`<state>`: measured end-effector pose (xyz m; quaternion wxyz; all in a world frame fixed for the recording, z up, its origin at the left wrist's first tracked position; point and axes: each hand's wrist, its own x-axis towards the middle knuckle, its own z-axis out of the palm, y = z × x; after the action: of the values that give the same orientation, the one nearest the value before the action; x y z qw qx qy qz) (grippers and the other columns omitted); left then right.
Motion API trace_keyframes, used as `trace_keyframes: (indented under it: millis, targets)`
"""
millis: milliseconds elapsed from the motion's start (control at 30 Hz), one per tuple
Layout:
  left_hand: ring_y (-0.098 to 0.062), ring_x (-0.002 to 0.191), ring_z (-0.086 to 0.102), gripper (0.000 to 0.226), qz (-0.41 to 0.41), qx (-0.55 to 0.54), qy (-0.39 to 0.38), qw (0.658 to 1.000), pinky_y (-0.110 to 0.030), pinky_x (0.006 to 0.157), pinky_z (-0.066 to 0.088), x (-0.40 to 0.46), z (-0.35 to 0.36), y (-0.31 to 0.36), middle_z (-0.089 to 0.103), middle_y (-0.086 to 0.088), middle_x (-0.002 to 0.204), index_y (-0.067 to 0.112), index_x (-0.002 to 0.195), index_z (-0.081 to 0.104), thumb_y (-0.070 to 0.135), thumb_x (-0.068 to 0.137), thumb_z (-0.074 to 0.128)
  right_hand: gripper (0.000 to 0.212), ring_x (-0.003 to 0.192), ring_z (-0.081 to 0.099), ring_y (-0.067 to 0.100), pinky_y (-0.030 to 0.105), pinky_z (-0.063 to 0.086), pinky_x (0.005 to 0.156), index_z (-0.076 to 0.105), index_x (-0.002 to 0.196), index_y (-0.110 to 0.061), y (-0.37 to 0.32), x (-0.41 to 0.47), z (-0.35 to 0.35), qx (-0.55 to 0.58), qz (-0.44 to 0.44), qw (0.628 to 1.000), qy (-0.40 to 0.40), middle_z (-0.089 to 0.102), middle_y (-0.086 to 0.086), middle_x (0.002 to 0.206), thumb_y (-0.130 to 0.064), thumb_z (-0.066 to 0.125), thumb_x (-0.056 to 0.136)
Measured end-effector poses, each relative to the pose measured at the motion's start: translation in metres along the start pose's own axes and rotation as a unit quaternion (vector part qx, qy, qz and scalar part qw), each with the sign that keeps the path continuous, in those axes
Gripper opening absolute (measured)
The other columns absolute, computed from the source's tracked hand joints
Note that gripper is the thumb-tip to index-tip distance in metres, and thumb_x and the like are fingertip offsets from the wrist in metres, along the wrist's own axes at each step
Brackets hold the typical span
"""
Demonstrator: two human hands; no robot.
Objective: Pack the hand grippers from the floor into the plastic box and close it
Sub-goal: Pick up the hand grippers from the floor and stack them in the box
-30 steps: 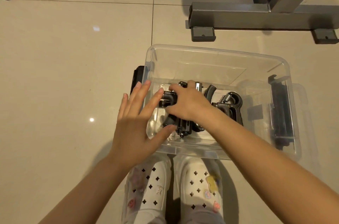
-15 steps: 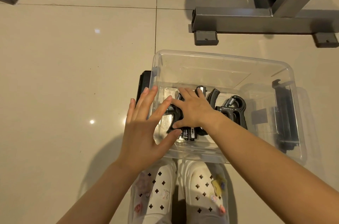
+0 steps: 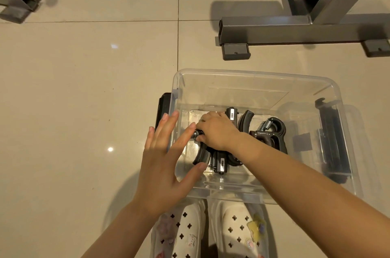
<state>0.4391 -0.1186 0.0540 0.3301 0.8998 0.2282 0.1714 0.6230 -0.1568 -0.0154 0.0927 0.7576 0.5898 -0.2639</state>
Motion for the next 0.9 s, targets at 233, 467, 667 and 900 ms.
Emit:
trace_keyframes:
  millis: [233, 467, 667, 900]
  targets:
    - [-0.023, 0.146, 0.012, 0.06, 0.001, 0.01, 0.0, 1.0, -0.044, 0.118, 0.006, 0.0, 0.0, 0.0, 0.021, -0.003, 0.155, 0.024, 0.139, 0.038, 0.058, 0.09, 0.042, 0.037, 0.127, 0.037, 0.027, 0.043, 0.025, 0.106, 0.057, 0.122, -0.018, 0.0, 0.002, 0.007, 0.031, 0.012, 0.999, 0.034, 0.054, 0.006, 0.128, -0.042, 0.045, 0.096]
    - [-0.022, 0.146, 0.012, 0.061, -0.002, 0.017, -0.003, 1.0, -0.044, 0.118, 0.005, 0.001, 0.0, 0.0, 0.019, -0.001, 0.155, 0.025, 0.14, 0.036, 0.059, 0.09, 0.04, 0.056, 0.132, 0.034, 0.028, 0.041, 0.025, 0.108, 0.044, 0.136, -0.022, 0.013, -0.005, -0.009, 0.027, -0.033, 0.999, -0.01, 0.042, 0.009, 0.141, -0.055, 0.049, 0.09]
    - [-0.022, 0.146, 0.012, 0.061, -0.008, 0.009, -0.002, 1.0, -0.052, 0.116, 0.009, 0.0, 0.0, 0.001, 0.021, -0.002, 0.155, 0.026, 0.14, 0.036, 0.063, 0.091, 0.037, 0.089, 0.122, 0.043, 0.033, 0.042, 0.024, 0.11, 0.025, 0.145, -0.026, 0.032, -0.013, -0.012, -0.058, -0.031, 0.995, -0.073, 0.043, 0.016, 0.133, -0.077, 0.048, 0.075]
    - [-0.022, 0.146, 0.012, 0.061, -0.005, 0.009, -0.005, 1.0, -0.051, 0.116, 0.009, 0.0, -0.001, 0.001, 0.02, -0.001, 0.155, 0.026, 0.14, 0.036, 0.061, 0.09, 0.038, 0.09, 0.135, 0.027, 0.034, 0.041, 0.009, 0.115, 0.011, 0.15, -0.031, 0.028, -0.024, -0.014, -0.036, -0.023, 0.997, -0.06, 0.033, 0.019, 0.144, -0.074, 0.047, 0.079]
